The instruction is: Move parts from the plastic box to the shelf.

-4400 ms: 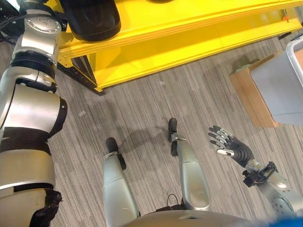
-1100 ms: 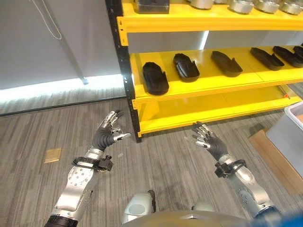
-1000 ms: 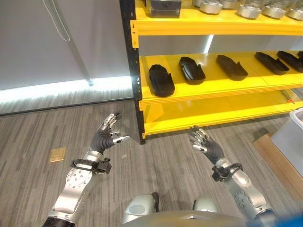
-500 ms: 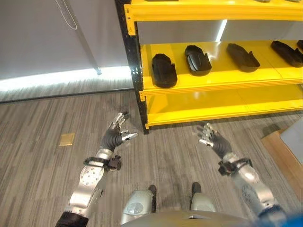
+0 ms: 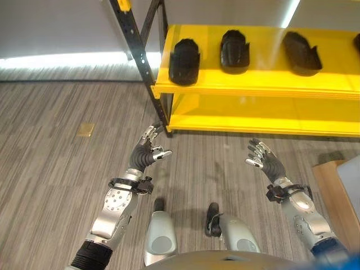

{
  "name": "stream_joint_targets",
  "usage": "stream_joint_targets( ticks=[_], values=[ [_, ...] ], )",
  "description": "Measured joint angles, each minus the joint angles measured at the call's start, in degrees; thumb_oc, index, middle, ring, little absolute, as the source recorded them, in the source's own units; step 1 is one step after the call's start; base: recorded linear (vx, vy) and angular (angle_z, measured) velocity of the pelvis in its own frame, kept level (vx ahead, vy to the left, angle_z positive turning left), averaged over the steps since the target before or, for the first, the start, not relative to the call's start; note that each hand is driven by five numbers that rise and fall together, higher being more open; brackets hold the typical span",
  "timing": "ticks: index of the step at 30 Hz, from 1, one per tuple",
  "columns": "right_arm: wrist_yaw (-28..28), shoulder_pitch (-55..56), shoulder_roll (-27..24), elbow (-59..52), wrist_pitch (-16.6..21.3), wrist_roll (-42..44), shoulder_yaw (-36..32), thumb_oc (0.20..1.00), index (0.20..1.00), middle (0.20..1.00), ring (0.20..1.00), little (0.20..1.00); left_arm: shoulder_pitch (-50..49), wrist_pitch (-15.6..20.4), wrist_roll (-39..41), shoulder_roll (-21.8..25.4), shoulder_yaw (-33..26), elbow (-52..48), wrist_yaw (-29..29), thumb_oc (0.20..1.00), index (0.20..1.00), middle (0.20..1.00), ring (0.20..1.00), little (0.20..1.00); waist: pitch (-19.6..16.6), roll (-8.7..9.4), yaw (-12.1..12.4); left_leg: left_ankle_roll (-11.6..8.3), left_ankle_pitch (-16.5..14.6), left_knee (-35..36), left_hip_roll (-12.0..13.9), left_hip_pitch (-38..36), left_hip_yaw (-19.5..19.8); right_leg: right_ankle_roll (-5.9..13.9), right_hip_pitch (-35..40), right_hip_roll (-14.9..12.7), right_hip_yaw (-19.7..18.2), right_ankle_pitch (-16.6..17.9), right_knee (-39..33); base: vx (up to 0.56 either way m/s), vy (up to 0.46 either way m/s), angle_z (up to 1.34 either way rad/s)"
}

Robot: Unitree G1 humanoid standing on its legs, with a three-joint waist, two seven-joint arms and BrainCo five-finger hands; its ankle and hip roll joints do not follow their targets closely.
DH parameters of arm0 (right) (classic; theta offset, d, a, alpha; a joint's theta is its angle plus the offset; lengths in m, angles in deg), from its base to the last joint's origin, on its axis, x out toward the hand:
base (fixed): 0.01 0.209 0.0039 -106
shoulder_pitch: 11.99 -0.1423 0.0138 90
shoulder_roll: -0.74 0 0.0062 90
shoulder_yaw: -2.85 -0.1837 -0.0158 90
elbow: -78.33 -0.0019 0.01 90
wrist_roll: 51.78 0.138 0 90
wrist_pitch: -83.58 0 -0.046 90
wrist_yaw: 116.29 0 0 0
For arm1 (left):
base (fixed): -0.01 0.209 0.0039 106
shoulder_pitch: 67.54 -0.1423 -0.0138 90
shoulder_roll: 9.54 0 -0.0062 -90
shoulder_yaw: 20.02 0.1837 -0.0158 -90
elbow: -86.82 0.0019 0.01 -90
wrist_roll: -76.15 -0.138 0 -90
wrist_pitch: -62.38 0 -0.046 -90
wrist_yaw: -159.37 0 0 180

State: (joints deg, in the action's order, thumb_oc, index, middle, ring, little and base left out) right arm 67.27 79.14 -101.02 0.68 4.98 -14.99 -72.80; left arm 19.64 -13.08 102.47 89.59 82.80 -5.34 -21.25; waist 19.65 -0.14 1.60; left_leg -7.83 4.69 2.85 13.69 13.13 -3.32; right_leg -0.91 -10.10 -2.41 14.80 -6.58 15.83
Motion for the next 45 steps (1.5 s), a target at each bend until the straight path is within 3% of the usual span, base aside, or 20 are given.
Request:
stream_joint_targets(
  ticks=[2, 5, 6, 8, 9, 13, 16, 20, 26, 29, 33, 40, 42, 45],
  values=[
    [-0.4, -0.1, 1.3, 0.4, 0.3, 0.0, 0.2, 1.000, 1.000, 1.000, 1.000, 1.000, 0.0, 0.1, 0.0, 0.1, -0.3, 0.7, -1.1, 1.000, 1.000, 1.000, 1.000, 1.000, 0.2, -0.10, 1.0, 0.07, 0.0, -2.0, 0.4, -0.1, 1.8, 1.49, 1.5, 1.5, -1.3, 1.1, -2.1, 0.20, 0.251, -0.26],
    [-0.3, -1.3, 2.6, 0.0, 1.0, 0.0, -0.1, 1.000, 1.000, 1.000, 1.000, 1.000, 0.1, 0.2, -0.1, 0.1, -0.6, 1.7, -1.3, 1.000, 1.000, 1.000, 1.000, 1.000, 0.1, -0.22, 1.2, 0.42, -0.3, -4.4, -2.8, -3.5, 5.3, 1.54, 3.2, 1.5, -3.0, 1.2, -5.1, 0.15, 0.232, -0.72],
    [-0.3, -0.8, 2.5, -0.1, 1.0, 0.0, -0.6, 1.000, 1.000, 1.000, 1.000, 1.000, 1.0, 0.3, -0.1, 0.2, -0.6, 1.7, -1.2, 1.000, 1.000, 1.000, 1.000, 1.000, 0.1, -0.49, 0.6, 0.49, -0.2, -4.5, -3.5, -4.6, 3.4, 0.12, 3.3, 1.2, -3.0, 2.7, -5.4, 0.13, 0.222, -0.29],
    [-0.4, -0.2, 2.6, -0.2, 1.0, 0.0, -1.0, 1.000, 1.000, 1.000, 1.000, 1.000, 2.9, 0.4, -0.2, 0.4, -0.6, 1.7, -1.2, 1.000, 1.000, 1.000, 1.000, 1.000, 0.1, -0.90, -0.7, 1.20, 1.0, -4.9, -3.9, -4.9, 1.6, 0.06, 3.3, 0.6, -3.2, 2.7, -5.4, 0.10, 0.184, -0.16],
    [-0.4, 0.1, 2.7, -0.1, 1.0, 0.0, -0.6, 1.000, 1.000, 1.000, 1.000, 1.000, 3.4, 0.4, -0.4, 0.4, -0.7, 1.9, -1.4, 1.000, 1.000, 1.000, 1.000, 1.000, 0.1, -0.14, -0.3, 2.74, 1.2, -5.0, -5.2, -5.3, 0.0, 0.34, 2.8, -0.7, -4.5, 2.7, -5.1, 0.07, 0.147, -0.27],
    [-0.1, -0.1, 3.3, -0.3, 0.8, 0.0, 2.8, 1.000, 1.000, 1.000, 1.000, 1.000, 4.7, 0.9, -1.3, 2.1, -1.3, 1.8, -2.7, 1.000, 1.000, 1.000, 1.000, 1.000, -0.2, 0.45, 0.8, 7.16, -0.6, -6.2, -9.8, -4.7, -4.0, 4.29, 2.8, -6.0, -6.2, 5.4, -7.4, 0.06, 0.108, -0.20],
    [0.6, -1.0, 4.9, -0.1, 0.8, 0.0, 4.2, 1.000, 1.000, 1.000, 1.000, 1.000, 6.7, 1.3, -5.9, 5.1, -1.0, 1.9, -4.8, 1.000, 1.000, 1.000, 1.000, 1.000, -0.4, 0.74, 1.1, 8.19, -1.1, -6.1, -11.2, -4.7, -4.9, 6.29, 3.5, -7.6, -6.4, 6.7, -9.7, 0.04, 0.035, -0.06],
    [1.0, -1.3, 4.9, 0.0, 0.6, 0.0, 4.3, 1.000, 1.000, 1.000, 1.000, 1.000, 11.6, 2.0, -15.4, 8.2, 0.4, 2.5, -8.3, 1.000, 1.000, 1.000, 1.000, 1.000, -1.2, 2.34, 0.7, 8.29, -1.2, -5.8, -11.4, -4.8, -5.5, 8.59, 5.2, -9.2, -8.9, 8.4, -13.6, 0.04, 0.017, -0.09],
    [1.3, -1.1, 4.2, 0.0, 0.6, 0.0, 4.4, 1.000, 1.000, 1.000, 1.000, 1.000, 24.1, 2.5, -30.1, 11.5, 8.2, 8.0, -13.1, 1.000, 1.000, 1.000, 1.000, 1.000, -2.0, 3.59, -3.9, 6.20, 0.2, -3.9, -8.8, -5.5, -6.6, 7.74, 4.5, -6.4, -10.3, 9.3, -15.4, 0.01, -0.005, -0.20],
    [1.3, -0.7, 4.1, 0.2, 0.8, 0.0, 4.5, 1.000, 1.000, 1.000, 1.000, 1.000, 30.1, 2.3, -36.5, 11.2, 12.3, 13.3, -14.8, 1.000, 1.000, 1.000, 1.000, 1.000, -2.4, 4.13, -5.1, 5.23, 0.8, -2.7, -7.9, -5.2, -7.9, 7.04, 3.1, -5.7, -10.9, 10.1, -16.1, 0.00, -0.013, -0.33],
    [1.4, -0.2, 4.1, 1.0, 0.8, 0.0, 4.5, 1.000, 1.000, 1.000, 1.000, 1.000, 32.8, 1.7, -44.6, 8.6, 17.0, 17.1, -16.2, 1.000, 1.000, 1.000, 1.000, 1.000, -2.4, 4.02, -8.1, 5.38, 1.9, -1.6, -7.3, -5.1, -9.2, 6.39, 2.6, -5.1, -11.1, 12.8, -18.1, 0.00, -0.009, -0.20],
    [1.0, 1.0, 2.8, 1.0, 0.9, 0.0, 4.5, 1.000, 1.000, 1.000, 1.000, 1.000, 36.2, -0.9, -50.9, 5.7, 20.6, 25.0, -18.5, 1.000, 1.000, 1.000, 1.000, 1.000, -1.6, 2.77, -8.5, 4.72, 2.3, -0.3, -6.5, -5.2, -10.6, 6.27, 2.2, -4.1, -12.3, 13.7, -20.0, 0.00, 0.001, -0.10],
    [1.0, 1.1, 1.8, 1.0, 0.9, 0.0, 4.5, 1.000, 1.000, 1.000, 1.000, 1.000, 37.2, -1.3, -52.5, 6.1, 20.6, 26.7, -18.8, 1.000, 1.000, 1.000, 1.000, 1.000, -0.8, 2.71, -8.3, 4.60, 2.5, 0.2, -6.5, -5.2, -10.5, 6.29, 2.1, -3.9, -12.3, 13.7, -20.1, 0.00, 0.016, 0.00],
    [1.0, 1.3, 1.8, 0.9, 0.9, 0.0, 4.3, 1.000, 1.000, 1.000, 1.000, 1.000, 37.9, -3.0, -53.7, 10.4, 19.0, 28.4, -20.5, 1.000, 1.000, 1.000, 1.000, 1.000, 1.0, 2.83, -8.4, 4.57, 2.6, 0.4, -6.5, -5.0, -10.6, 6.10, 2.1, -3.9, -12.3, 14.2, -20.8, 0.00, 0.000, 0.00]
  ],
)
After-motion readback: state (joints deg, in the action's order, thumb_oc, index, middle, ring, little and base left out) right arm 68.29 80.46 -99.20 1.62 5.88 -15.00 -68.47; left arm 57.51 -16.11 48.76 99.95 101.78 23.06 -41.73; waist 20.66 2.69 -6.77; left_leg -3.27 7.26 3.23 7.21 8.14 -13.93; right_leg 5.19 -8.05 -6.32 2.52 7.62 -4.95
